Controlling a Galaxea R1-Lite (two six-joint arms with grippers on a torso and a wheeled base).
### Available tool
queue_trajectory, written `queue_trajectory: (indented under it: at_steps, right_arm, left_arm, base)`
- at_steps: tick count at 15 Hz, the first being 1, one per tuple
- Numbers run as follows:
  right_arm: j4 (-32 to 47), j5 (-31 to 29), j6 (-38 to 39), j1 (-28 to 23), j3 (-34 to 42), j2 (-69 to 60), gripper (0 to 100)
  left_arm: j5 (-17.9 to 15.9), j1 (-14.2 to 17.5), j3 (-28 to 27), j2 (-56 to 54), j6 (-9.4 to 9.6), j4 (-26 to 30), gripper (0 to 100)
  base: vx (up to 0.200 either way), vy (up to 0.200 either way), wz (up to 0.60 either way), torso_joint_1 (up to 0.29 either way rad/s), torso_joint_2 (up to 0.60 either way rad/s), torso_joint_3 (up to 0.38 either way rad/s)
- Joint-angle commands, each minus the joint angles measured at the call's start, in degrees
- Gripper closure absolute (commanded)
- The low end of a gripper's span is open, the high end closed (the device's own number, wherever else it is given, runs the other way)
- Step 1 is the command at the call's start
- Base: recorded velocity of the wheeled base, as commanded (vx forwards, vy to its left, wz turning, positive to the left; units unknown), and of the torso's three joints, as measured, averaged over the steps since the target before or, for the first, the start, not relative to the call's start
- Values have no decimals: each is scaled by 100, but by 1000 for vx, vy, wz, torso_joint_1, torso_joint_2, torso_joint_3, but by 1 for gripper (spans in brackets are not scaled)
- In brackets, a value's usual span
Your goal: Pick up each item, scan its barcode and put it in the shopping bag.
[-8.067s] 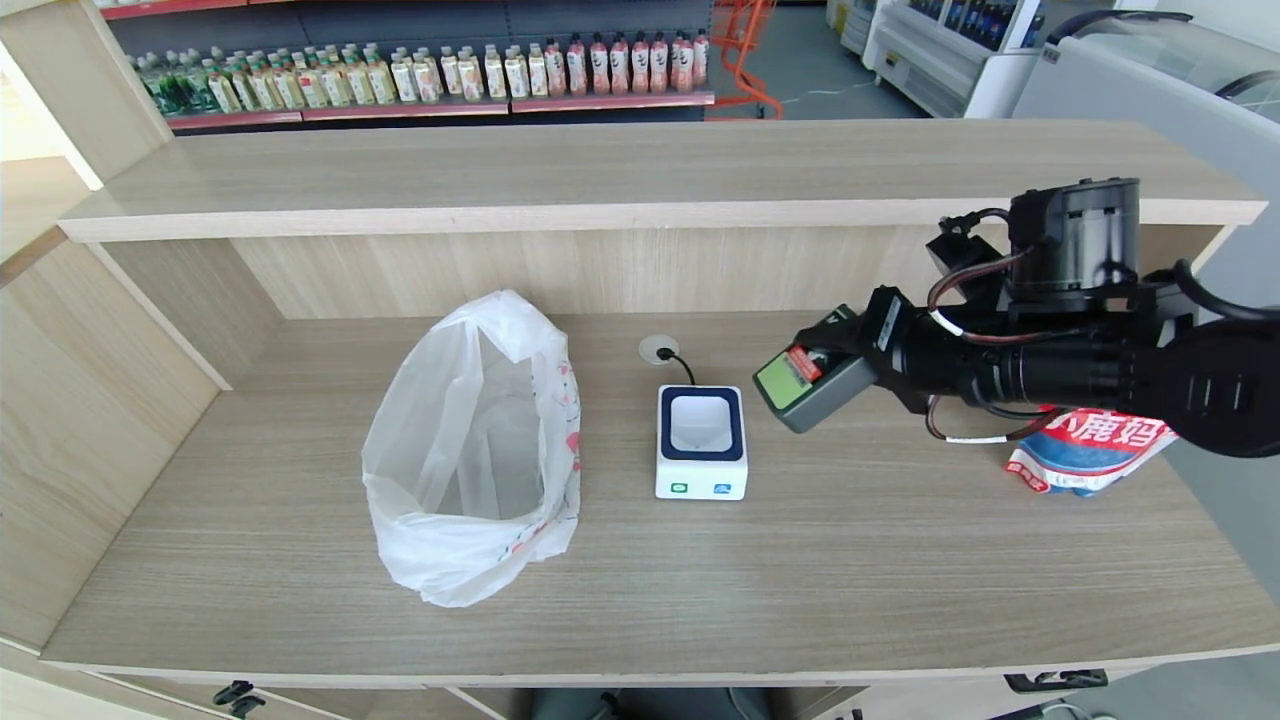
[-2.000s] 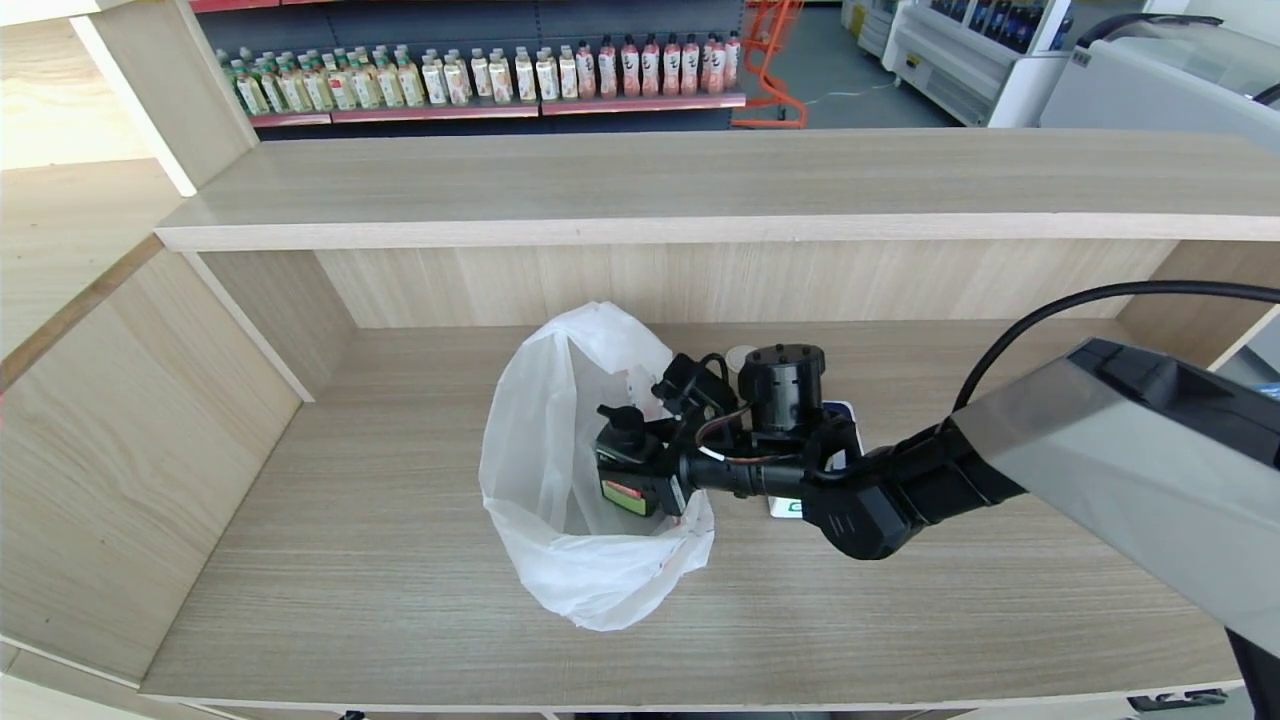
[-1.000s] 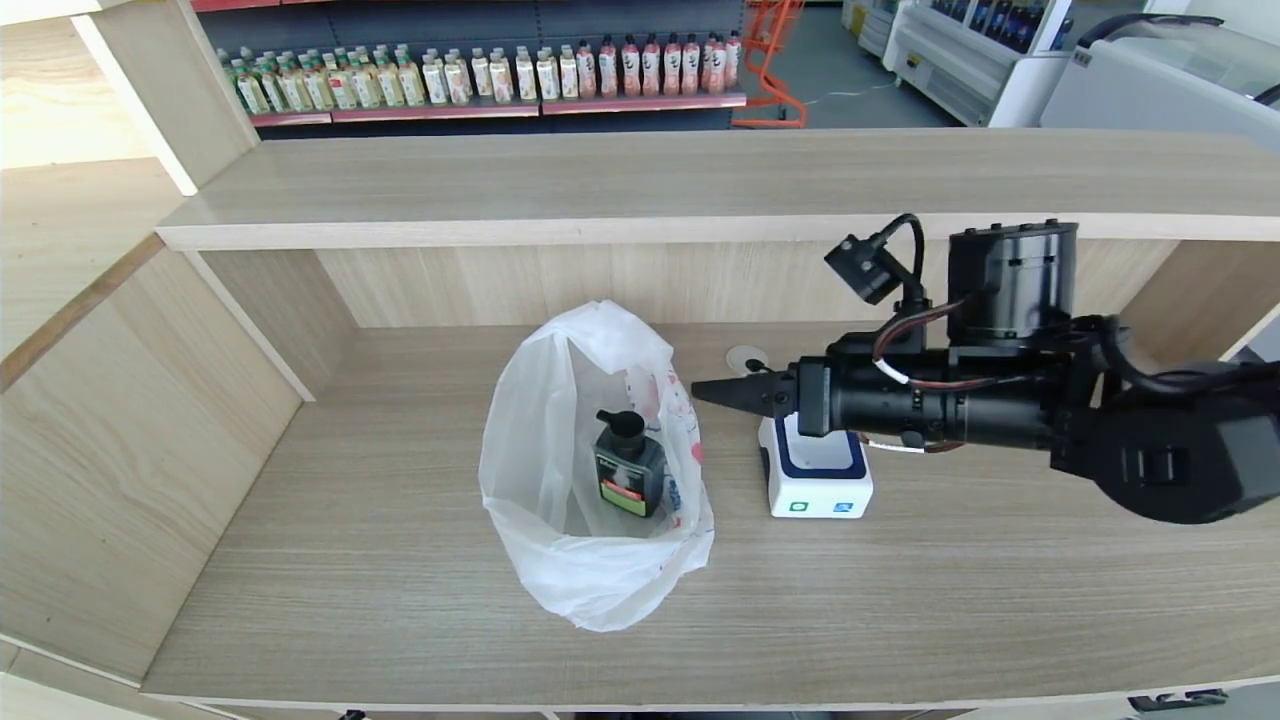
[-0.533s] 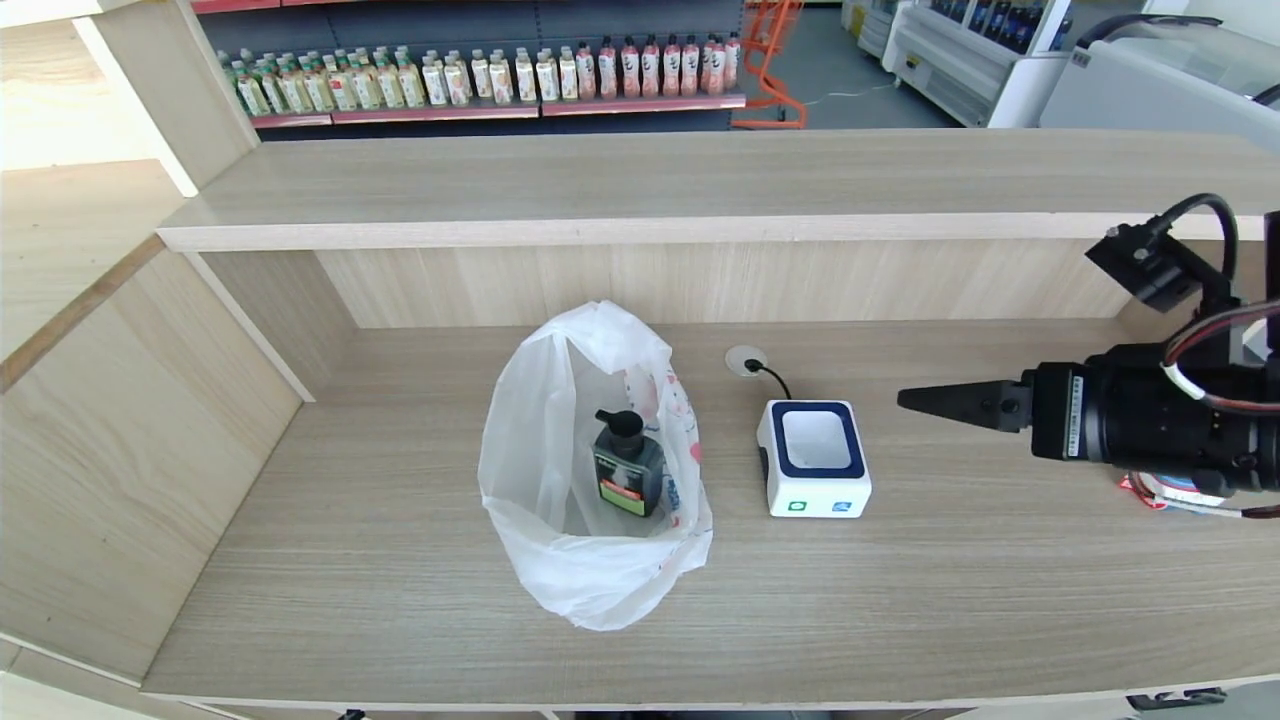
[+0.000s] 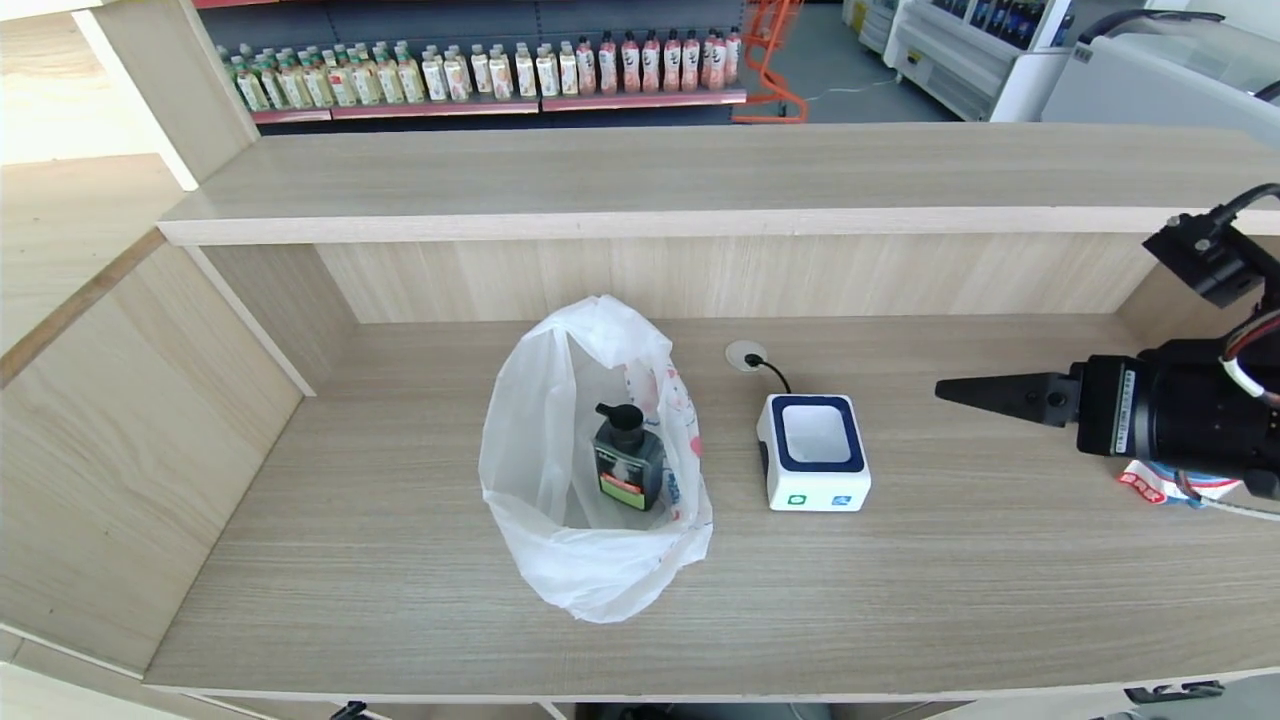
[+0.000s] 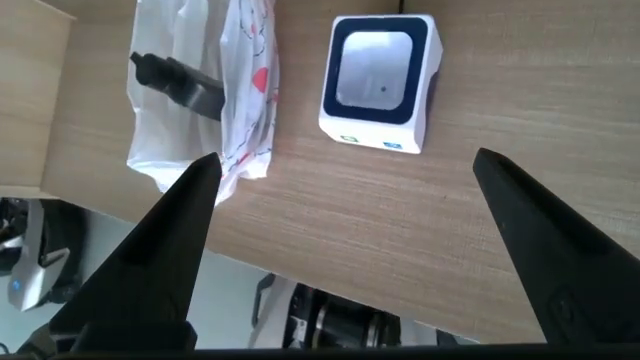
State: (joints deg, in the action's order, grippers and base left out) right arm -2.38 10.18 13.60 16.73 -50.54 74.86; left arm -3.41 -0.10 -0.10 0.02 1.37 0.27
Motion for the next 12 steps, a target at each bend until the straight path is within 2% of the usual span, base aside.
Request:
queue_trajectory:
  at_steps: [1, 2, 5, 12]
  right_arm:
    - [0, -16, 2, -11, 36, -16, 0]
    - [0, -60, 2, -11, 53, -7, 0]
    - [0, -95, 2, -20, 132, 2, 0]
    - [0, -77, 81, -187, 299, -156, 0]
  left_arm:
    - [-1, 1, 1, 6, 4, 0, 0]
    - [-1, 1, 1, -2, 4, 0, 0]
    - [-1, 1, 1, 6, 4, 0, 0]
    - [-1, 1, 1, 6, 4, 0, 0]
  base:
    - [-200, 0, 0, 2, -2, 2]
    - [-200, 0, 0, 2, 2, 7]
    - [0, 0, 0, 0, 0, 0]
    - [0, -200, 0, 7, 0, 3]
